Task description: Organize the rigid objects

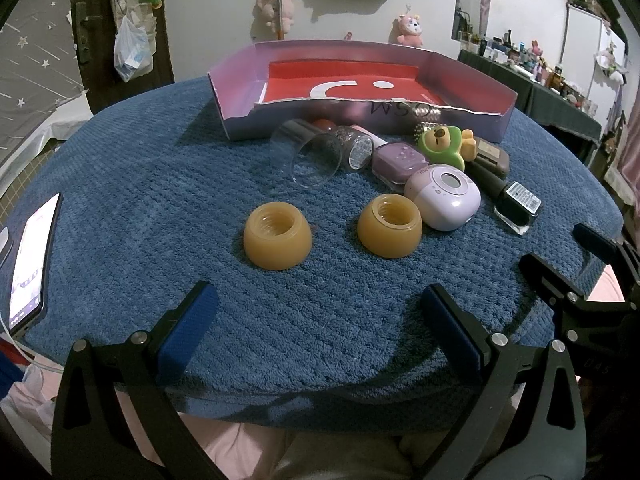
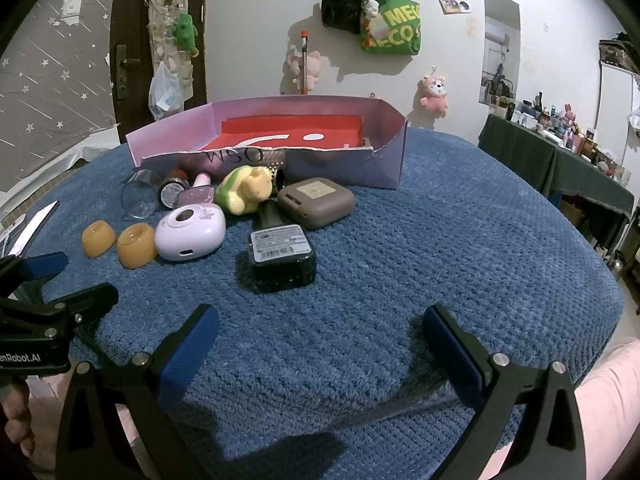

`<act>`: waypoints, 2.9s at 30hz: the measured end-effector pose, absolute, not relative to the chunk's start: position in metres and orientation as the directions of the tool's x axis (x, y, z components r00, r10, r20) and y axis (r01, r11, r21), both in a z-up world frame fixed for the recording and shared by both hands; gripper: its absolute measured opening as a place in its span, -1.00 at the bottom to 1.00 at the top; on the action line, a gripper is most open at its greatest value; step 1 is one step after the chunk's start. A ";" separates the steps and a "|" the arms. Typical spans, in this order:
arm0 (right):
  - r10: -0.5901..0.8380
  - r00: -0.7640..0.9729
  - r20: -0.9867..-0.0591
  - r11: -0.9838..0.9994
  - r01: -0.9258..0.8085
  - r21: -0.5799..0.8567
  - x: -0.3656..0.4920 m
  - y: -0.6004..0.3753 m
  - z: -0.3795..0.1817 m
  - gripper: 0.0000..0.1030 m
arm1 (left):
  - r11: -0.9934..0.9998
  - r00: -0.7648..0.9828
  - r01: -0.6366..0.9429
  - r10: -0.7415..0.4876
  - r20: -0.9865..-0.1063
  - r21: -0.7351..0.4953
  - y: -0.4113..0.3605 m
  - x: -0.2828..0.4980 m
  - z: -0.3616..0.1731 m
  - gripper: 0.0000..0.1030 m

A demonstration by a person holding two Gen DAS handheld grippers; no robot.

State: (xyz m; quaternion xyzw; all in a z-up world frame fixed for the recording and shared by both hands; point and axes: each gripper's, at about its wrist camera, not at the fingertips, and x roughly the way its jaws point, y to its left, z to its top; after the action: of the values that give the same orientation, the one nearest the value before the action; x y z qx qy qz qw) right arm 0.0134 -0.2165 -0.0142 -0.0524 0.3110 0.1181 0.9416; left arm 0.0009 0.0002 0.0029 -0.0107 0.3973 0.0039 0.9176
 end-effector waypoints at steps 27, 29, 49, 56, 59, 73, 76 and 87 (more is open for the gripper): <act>0.194 0.782 -0.592 0.965 -0.260 -0.026 0.014 -0.219 -0.014 1.00 | 1.000 0.684 -0.004 -0.009 -0.730 -0.016 0.000 0.005 0.006 1.00; 0.195 0.782 -0.592 0.965 -0.260 -0.026 0.014 -0.218 -0.014 1.00 | 1.000 0.684 -0.002 -0.010 -0.730 -0.016 0.000 0.006 0.006 1.00; 0.197 0.777 -0.597 0.958 -0.281 -0.049 0.024 -0.214 -0.007 1.00 | 0.999 0.676 -0.050 0.017 -0.737 -0.023 0.017 0.022 0.004 1.00; 0.231 0.759 -0.609 0.956 -0.294 -0.005 0.037 -0.216 -0.010 0.83 | 0.998 0.679 -0.060 0.023 -0.734 -0.025 0.026 0.029 0.004 0.98; 0.243 0.762 -0.600 0.953 -0.304 0.000 0.043 -0.214 -0.010 0.71 | 0.998 0.685 -0.061 0.028 -0.728 -0.019 0.028 0.033 0.003 0.95; 0.287 0.771 -0.569 0.936 -0.351 -0.004 0.062 -0.198 -0.013 0.12 | 0.999 0.714 -0.029 0.011 -0.700 -0.015 0.027 0.042 0.007 -0.03; 0.297 0.770 -0.565 0.930 -0.366 -0.010 0.060 -0.194 -0.013 -0.14 | 1.000 0.717 -0.011 0.000 -0.697 -0.011 0.023 0.040 0.009 -0.30; 0.309 0.754 -0.580 0.921 -0.390 -0.016 0.049 -0.193 -0.010 -0.22 | 1.000 0.712 -0.005 -0.010 -0.702 -0.020 0.018 0.029 0.012 -0.31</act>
State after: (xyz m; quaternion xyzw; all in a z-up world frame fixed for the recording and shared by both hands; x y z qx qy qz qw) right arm 0.0488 -0.1932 -0.0103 -0.0681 0.2969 0.1870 0.9340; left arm 0.0286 0.0182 0.0119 -0.0100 0.3793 -0.0014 0.9252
